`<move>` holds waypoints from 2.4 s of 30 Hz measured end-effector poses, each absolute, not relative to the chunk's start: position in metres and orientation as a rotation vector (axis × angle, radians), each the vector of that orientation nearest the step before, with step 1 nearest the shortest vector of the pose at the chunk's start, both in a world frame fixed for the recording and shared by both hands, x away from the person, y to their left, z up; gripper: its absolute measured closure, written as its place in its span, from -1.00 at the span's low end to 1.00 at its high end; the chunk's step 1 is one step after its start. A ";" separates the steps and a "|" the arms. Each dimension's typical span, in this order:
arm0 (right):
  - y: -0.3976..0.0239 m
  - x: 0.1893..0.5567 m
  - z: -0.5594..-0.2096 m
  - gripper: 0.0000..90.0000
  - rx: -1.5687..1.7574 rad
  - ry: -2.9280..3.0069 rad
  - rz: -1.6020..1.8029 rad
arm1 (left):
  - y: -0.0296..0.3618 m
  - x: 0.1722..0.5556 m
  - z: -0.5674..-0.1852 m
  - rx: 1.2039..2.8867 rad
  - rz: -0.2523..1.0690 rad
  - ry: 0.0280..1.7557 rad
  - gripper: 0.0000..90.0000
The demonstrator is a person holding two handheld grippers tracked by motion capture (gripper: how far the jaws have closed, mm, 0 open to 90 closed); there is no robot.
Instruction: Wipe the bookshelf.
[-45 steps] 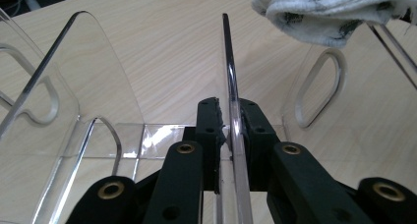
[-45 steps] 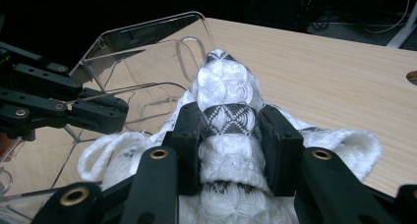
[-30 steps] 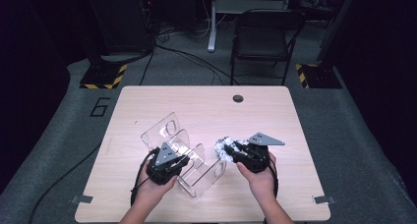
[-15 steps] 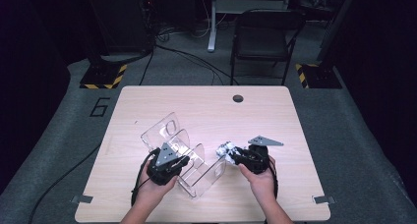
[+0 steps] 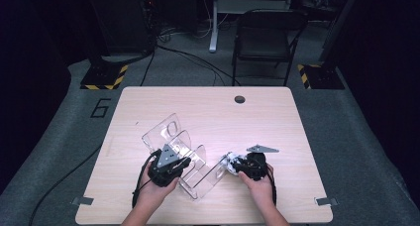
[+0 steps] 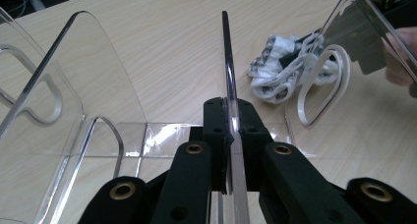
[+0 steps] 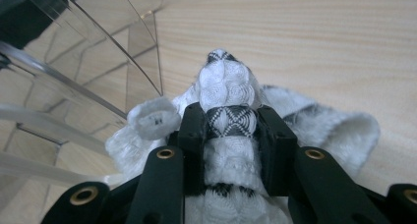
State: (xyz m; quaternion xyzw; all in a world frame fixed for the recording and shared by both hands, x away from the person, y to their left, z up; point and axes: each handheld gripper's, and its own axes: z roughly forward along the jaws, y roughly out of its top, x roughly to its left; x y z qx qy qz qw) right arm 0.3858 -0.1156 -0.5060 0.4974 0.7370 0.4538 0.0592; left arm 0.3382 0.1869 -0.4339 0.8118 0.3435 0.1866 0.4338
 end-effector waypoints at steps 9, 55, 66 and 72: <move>-0.115 0.386 -0.522 0.53 1.514 2.262 1.349 | 0.187 0.338 -0.434 2.023 0.466 0.853 0.90; -0.094 0.333 -0.417 0.46 1.053 2.131 1.549 | 0.187 0.338 -0.434 2.027 0.468 0.848 0.90; -0.078 0.315 -0.413 0.41 0.932 2.158 1.475 | 0.187 0.338 -0.434 2.026 0.466 0.850 0.90; -0.064 0.306 -0.411 0.40 0.842 2.212 1.465 | 0.187 0.338 -0.434 2.027 0.468 0.848 0.90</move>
